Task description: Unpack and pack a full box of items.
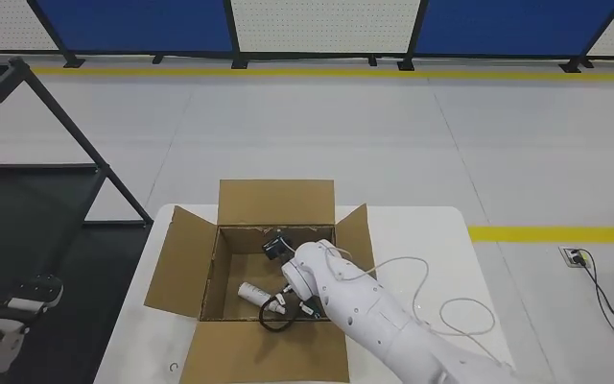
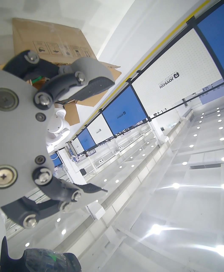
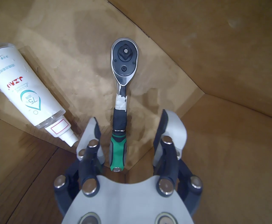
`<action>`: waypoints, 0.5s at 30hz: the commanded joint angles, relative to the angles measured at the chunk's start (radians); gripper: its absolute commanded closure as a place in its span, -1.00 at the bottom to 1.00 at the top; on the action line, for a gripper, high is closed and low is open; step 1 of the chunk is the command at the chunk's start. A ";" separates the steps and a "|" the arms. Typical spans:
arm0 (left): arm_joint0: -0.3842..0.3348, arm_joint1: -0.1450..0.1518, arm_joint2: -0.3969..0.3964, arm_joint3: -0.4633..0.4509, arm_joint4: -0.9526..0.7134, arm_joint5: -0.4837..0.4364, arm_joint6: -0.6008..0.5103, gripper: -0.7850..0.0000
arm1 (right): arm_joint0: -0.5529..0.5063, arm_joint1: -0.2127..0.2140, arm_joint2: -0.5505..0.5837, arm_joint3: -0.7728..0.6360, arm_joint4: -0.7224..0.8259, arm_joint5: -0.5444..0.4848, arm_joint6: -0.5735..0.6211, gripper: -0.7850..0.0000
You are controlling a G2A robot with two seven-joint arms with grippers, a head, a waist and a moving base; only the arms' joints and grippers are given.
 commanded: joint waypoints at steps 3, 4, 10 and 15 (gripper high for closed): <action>-0.003 -0.001 0.000 0.001 0.002 0.002 -0.001 -1.00 | 0.006 -0.024 0.004 0.051 0.009 -0.024 -0.005 0.04; -0.003 -0.002 0.000 0.001 0.001 0.002 0.000 -1.00 | 0.008 -0.030 0.006 0.064 0.012 -0.030 -0.007 0.05; -0.004 -0.004 -0.002 0.005 0.003 -0.001 0.000 -1.00 | 0.017 -0.063 0.012 0.138 0.020 -0.058 -0.030 0.10; -0.001 -0.007 -0.005 0.009 0.003 -0.004 0.002 -1.00 | 0.023 -0.089 0.015 0.194 0.021 -0.079 -0.040 0.13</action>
